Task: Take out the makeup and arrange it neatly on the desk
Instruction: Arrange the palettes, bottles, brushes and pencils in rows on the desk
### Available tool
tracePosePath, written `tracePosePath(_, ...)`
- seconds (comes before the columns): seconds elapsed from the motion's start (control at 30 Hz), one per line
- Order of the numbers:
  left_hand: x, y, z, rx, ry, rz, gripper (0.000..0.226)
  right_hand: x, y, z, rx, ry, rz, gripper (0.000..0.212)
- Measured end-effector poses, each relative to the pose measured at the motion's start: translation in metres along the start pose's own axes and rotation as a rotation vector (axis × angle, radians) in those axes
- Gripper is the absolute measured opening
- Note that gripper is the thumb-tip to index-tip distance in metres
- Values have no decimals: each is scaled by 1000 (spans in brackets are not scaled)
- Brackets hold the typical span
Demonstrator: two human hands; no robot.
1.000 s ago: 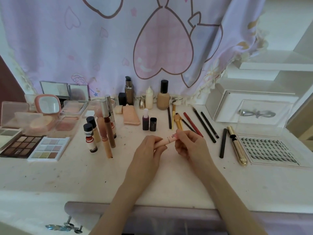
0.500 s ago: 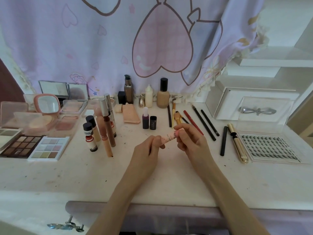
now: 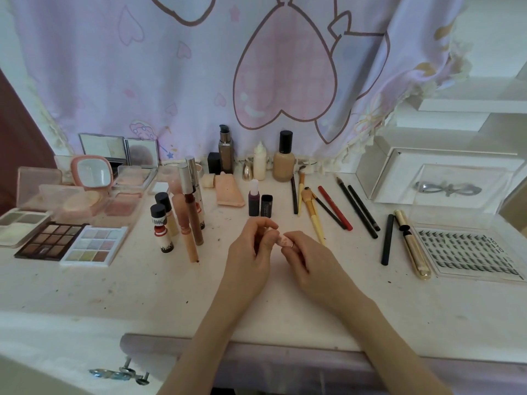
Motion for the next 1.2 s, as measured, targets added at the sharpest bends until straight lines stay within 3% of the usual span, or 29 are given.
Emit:
tracePosePath(0.5,0,-1,2,-32,14,-33,22,5,-1,3,-52,69,90,22)
tracePosePath(0.83,10,-3,5,-145,45,92,14,-1,-2,8,-114,-187,-91,21)
tracePosePath(1.2,9,-3,7,-199,22,121,14,-5,-2,11,-170,-242,-142,25)
Point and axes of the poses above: each hand's wrist, its own y-axis away from the middle knuckle, its own z-axis out of the back of the hand, x = y × z, the point moved 3 cm from there along -y, towards the middle knuckle, and after that the axes turned 6 degrees about -x, right-handed, at the moved point
